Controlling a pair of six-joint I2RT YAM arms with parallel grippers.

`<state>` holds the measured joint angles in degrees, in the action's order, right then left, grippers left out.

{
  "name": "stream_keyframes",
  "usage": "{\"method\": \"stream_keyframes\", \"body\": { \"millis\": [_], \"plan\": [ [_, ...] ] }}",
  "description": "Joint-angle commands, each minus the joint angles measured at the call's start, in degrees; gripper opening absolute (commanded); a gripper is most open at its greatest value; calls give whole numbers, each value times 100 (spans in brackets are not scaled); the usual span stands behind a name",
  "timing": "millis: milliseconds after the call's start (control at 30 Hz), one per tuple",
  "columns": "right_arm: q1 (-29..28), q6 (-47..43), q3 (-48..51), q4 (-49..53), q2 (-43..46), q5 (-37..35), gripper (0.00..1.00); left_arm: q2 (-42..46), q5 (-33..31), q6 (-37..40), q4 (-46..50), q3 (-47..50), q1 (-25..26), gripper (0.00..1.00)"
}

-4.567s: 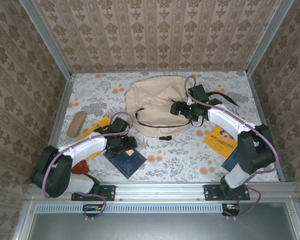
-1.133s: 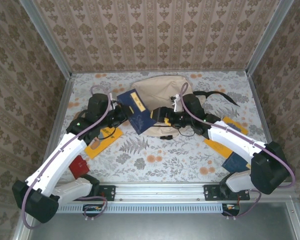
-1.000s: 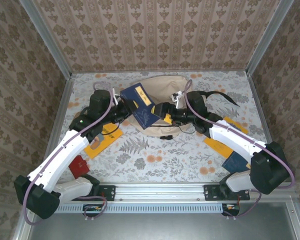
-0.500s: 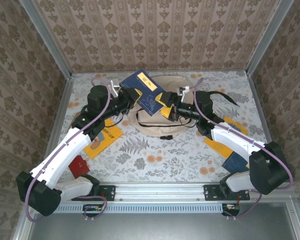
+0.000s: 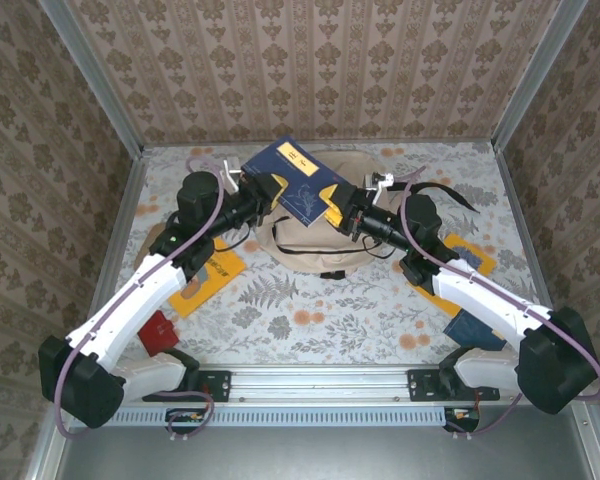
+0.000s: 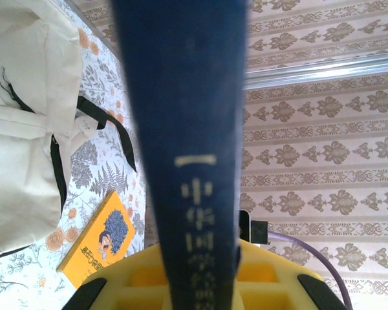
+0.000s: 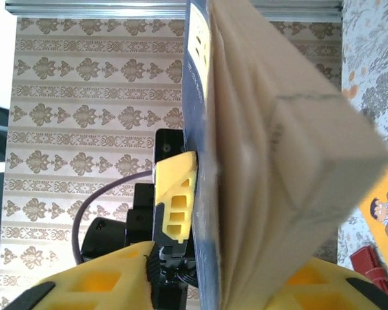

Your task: Pack the student bag

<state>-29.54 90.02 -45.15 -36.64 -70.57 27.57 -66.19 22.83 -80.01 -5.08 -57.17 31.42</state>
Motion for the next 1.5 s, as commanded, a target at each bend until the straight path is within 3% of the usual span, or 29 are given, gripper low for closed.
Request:
{"method": "stream_keyframes", "body": {
  "millis": [0,133,200,400,533,767,967,1233,1467],
  "plan": [
    [-19,-25,-122,110,57,-248,34,-17,217,-213,-417,133,-4,1],
    [24,-287,-252,537,-3,-354,21,-42,213,-202,-408,217,5,5],
    [86,-538,-323,860,-10,-391,13,-73,208,-150,-344,259,5,12],
    [453,-2178,-611,2789,245,-841,3,-289,-43,975,1001,56,-13,58],
    [846,-3230,-624,3811,456,-1244,0,-770,-604,2204,2367,-480,73,70],
    [1413,-4278,-293,4605,922,-1661,0,-2195,-1367,3299,3397,-1488,341,68],
    [1506,-4495,-106,4743,886,-932,0,-3615,-1207,3718,3873,-2390,475,53],
    [1490,-4423,313,4995,494,52,0,-4293,-975,4217,4028,-2093,488,39],
    [1457,-4388,823,5077,332,493,0,-3787,-888,4201,3874,-772,544,36]
  ]
}}
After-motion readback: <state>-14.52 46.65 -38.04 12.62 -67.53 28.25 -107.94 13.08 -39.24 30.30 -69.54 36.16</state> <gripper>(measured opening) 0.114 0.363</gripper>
